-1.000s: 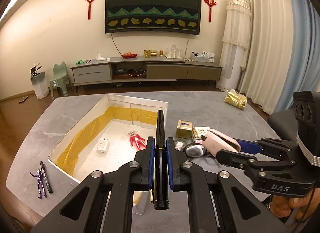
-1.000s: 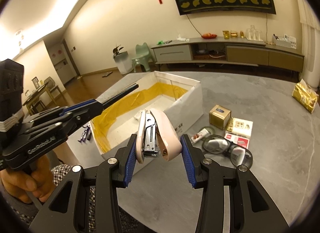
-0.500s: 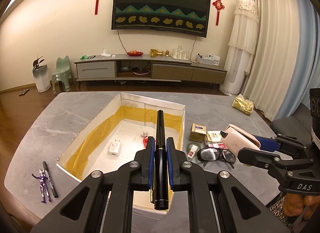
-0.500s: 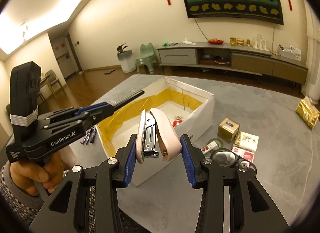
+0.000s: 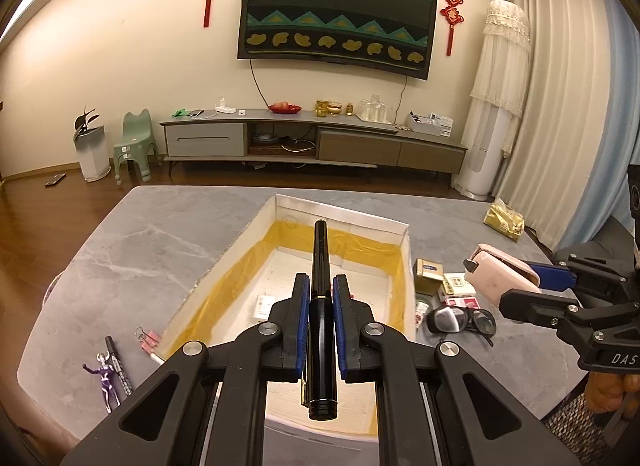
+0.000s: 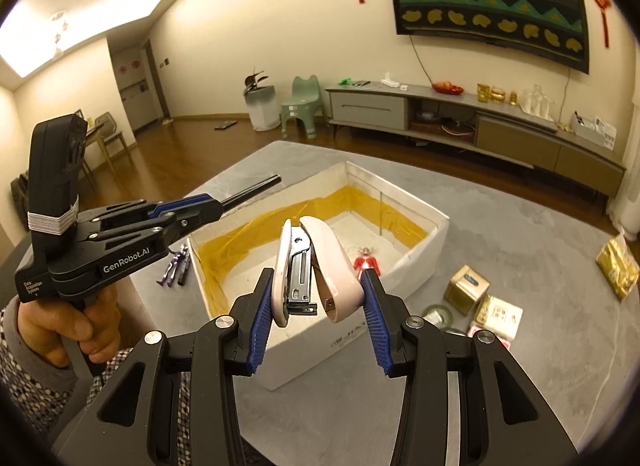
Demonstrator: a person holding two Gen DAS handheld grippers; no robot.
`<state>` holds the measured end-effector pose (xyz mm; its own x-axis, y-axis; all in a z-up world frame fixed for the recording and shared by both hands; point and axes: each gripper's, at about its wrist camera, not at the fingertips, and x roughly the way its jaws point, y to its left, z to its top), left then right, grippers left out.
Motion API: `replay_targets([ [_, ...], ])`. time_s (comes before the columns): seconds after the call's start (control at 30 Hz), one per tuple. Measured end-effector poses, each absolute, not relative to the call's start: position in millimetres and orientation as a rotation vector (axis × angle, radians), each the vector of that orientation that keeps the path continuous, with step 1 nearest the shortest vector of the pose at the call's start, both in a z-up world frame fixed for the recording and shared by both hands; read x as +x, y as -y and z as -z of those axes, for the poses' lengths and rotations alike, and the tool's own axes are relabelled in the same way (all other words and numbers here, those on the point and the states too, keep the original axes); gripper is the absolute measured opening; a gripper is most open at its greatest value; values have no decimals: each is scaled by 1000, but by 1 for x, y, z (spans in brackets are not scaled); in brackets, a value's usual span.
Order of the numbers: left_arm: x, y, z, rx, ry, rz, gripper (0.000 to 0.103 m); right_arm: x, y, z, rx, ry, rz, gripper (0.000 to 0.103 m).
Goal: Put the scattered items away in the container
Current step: 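Lower the pen with the left tool while right lowers stapler into box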
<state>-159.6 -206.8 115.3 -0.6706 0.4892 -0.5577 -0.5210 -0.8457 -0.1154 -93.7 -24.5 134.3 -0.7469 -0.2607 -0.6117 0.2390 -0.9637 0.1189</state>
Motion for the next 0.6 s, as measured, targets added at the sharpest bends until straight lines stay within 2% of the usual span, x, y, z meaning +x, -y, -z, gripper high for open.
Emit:
replay_targets([
  [0.6, -198, 212, -107, -848, -122, -2387, 12, -159, 57, -129, 1079, -130, 2648, 45],
])
